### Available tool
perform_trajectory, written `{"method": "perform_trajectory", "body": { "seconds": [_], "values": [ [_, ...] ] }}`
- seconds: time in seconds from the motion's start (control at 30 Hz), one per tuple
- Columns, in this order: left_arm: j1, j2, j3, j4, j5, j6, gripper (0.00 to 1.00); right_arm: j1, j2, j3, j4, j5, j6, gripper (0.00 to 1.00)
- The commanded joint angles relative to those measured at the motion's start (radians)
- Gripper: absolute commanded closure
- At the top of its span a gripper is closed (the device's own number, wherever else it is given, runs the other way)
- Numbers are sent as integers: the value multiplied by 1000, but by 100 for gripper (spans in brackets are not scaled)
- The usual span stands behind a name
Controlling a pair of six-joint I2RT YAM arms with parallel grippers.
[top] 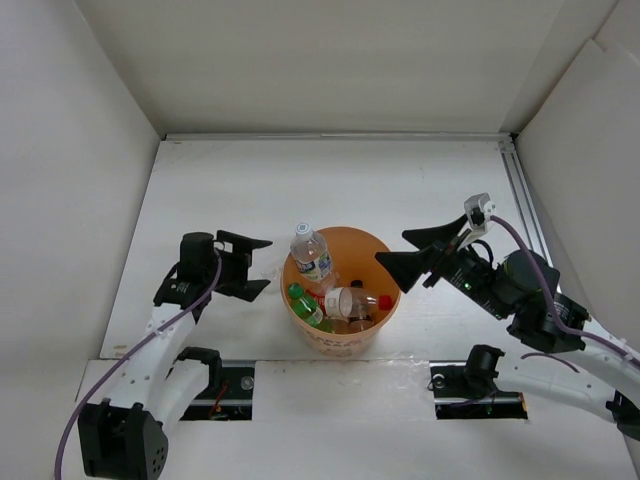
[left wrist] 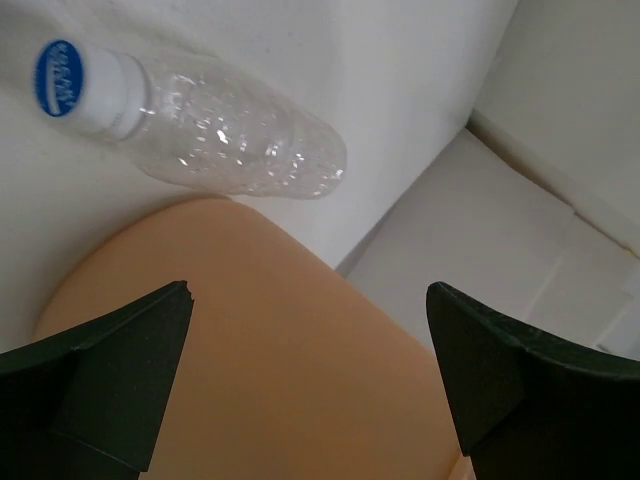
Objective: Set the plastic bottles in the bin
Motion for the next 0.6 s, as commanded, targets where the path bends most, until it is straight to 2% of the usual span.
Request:
{"method": "perform_trajectory", "body": {
  "seconds": [0.0, 0.23, 0.37, 0.57],
  "values": [
    [-3, -17, -16, 160, 105, -117, 0, 9, -6, 22, 6, -1, 13, 0],
    [-3, 26, -114, 287, 105, -174, 0, 9, -28, 12, 15, -1, 31, 0],
    [-3, 73, -123, 297, 93, -174, 0, 9, -28, 21, -8, 18, 31, 0],
    [-3, 136, -151, 393, 93, -198, 0, 9, -28, 3, 4, 18, 31, 0]
  ]
}}
